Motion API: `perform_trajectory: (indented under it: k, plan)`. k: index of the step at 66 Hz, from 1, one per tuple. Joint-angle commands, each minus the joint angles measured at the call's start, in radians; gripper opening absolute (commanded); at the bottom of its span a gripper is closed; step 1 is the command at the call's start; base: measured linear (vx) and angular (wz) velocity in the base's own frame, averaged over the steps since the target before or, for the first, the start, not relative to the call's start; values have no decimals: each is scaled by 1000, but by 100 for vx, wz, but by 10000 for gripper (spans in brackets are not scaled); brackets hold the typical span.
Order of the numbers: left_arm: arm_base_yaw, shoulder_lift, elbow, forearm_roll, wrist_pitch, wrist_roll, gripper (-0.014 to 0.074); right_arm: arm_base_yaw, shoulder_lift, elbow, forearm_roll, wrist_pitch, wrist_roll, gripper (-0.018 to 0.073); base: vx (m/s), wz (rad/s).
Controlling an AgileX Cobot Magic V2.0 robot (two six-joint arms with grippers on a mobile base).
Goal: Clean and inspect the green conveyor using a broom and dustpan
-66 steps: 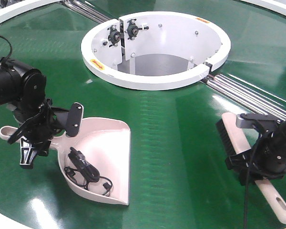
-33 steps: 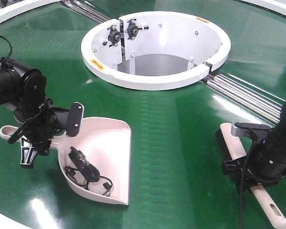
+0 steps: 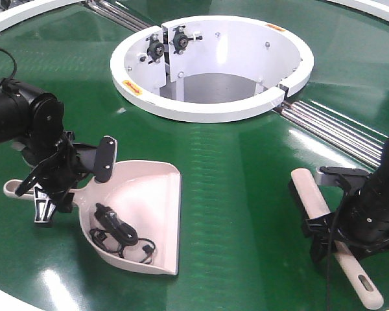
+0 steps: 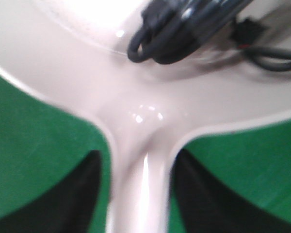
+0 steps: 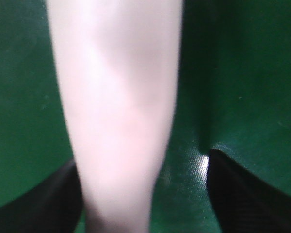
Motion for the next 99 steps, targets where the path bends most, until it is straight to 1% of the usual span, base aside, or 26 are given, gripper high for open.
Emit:
perform_trajectory:
  k: [1, 5, 9, 15, 19, 21, 25, 31, 37, 49, 54, 60, 62, 66, 69, 75, 83, 88, 93, 99]
  plan:
    - [-6, -53, -28, -25, 11, -23, 528, -5, -66, -26, -1, -9, -3, 573, 0, 0]
    - [-6, -66, -28, -25, 20, -52, 600, -5, -95, -26, -4, -16, -3, 581, 0, 0]
    - [-6, -86, -28, -25, 22, -83, 653, -5, -123, -26, -4, -21, -3, 581, 0, 0]
    - [-6, -127, -28, -28, 22, -133, 694, -5, -184, -26, -4, -39, -4, 581, 0, 0]
    - [-6, -163, -28, -35, 22, -165, 700, -5, -233, -28, -4, -62, -4, 581, 0, 0]
    - [-6, -194, -28, -42, 25, -194, 699, -5, -252, -33, -4, -70, -4, 581, 0, 0]
    - [-6, -241, -28, -56, 27, -238, 694, -5, -305, -45, -4, -94, -4, 581, 0, 0]
    - [-7, -344, -28, -74, 28, -338, 678, -5, -383, -69, -3, -123, -4, 581, 0, 0]
    - [-7, -447, -28, -75, 1, -425, 653, -5, -456, -95, 0, -151, -6, 581, 0, 0]
    - [-7, -647, -28, -73, -131, -540, 582, -5, -615, -106, 4, -175, -10, 581, 0, 0]
    - [-7, -735, -27, -74, -169, -640, 542, -5, -704, -74, 3, -210, -11, 581, 0, 0]
    - [-7, -832, 9, -75, -241, -742, 505, -5, -829, 14, -3, -281, -11, 581, 0, 0]
    - [-7, -870, 36, -75, -271, -779, 495, -5, -869, 40, -3, -302, -10, 581, 0, 0]
    - [-7, -965, 114, -76, -335, -829, 482, 7, -970, 105, -8, -355, -10, 581, 0, 0]
    - [-7, -1027, 185, -76, -374, -851, 482, 26, -1038, 148, -14, -390, -10, 581, 0, 0]
    - [-7, -1146, 353, -76, -455, -870, 482, 56, -1178, 235, -36, -429, -10, 581, 0, 0]
    - [-7, -1301, 612, -77, -594, -925, 482, 63, -1366, 364, -53, -486, -10, 581, 0, 0]
    - [-7, -1383, 780, -77, -712, -1013, 482, 63, -1478, 460, -53, -555, -10, 581, 0, 0]
    - [-7, -1436, 922, -76, -805, -1088, 482, 63, -1559, 555, -53, -624, -10, 581, 0, 0]
    - [-7, -1469, 1075, -76, -902, -1143, 481, 62, -1613, 660, -52, -698, -10, 580, 0, 0]
